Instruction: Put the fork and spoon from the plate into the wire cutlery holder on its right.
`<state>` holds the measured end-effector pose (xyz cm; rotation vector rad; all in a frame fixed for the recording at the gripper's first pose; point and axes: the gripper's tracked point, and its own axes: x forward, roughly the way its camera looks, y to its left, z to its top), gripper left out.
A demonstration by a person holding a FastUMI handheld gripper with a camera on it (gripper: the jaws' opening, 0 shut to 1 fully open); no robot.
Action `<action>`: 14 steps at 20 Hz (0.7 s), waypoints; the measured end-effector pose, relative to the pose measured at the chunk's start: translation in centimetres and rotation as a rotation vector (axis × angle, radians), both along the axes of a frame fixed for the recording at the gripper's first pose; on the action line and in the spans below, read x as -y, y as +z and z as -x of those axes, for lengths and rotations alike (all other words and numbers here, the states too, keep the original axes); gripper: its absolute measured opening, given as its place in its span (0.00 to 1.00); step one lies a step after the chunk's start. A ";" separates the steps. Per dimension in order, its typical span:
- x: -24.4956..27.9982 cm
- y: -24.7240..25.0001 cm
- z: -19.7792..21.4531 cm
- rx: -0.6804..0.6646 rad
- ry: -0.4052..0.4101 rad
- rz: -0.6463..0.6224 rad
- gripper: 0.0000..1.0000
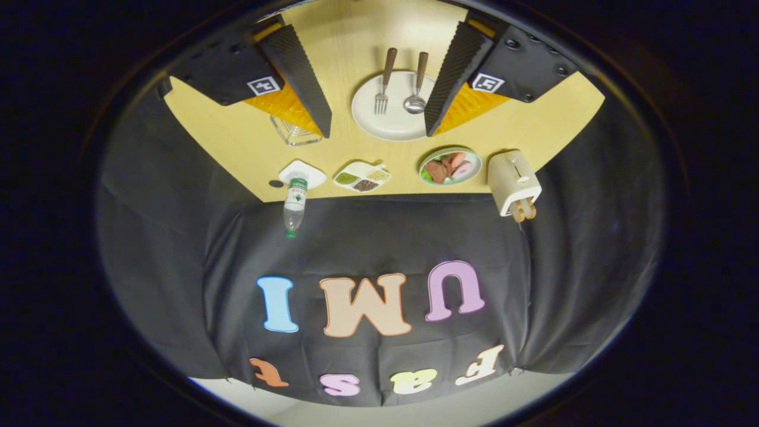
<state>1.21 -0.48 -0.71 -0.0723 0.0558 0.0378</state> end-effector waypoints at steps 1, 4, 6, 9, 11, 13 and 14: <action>0.0 -0.2 -0.1 -0.012 0.010 0.012 1.00; -0.4 -1.6 -0.7 -0.081 0.061 0.051 1.00; -0.4 -2.8 -1.4 -0.142 0.093 0.077 1.00; -0.1 -5.0 -2.6 -0.245 0.118 0.109 1.00; -0.1 -6.9 -3.4 -0.333 0.131 0.114 1.00; -0.2 -8.5 -3.9 -0.418 0.140 0.115 1.00; -0.2 -9.4 -4.1 -0.462 0.142 0.122 1.00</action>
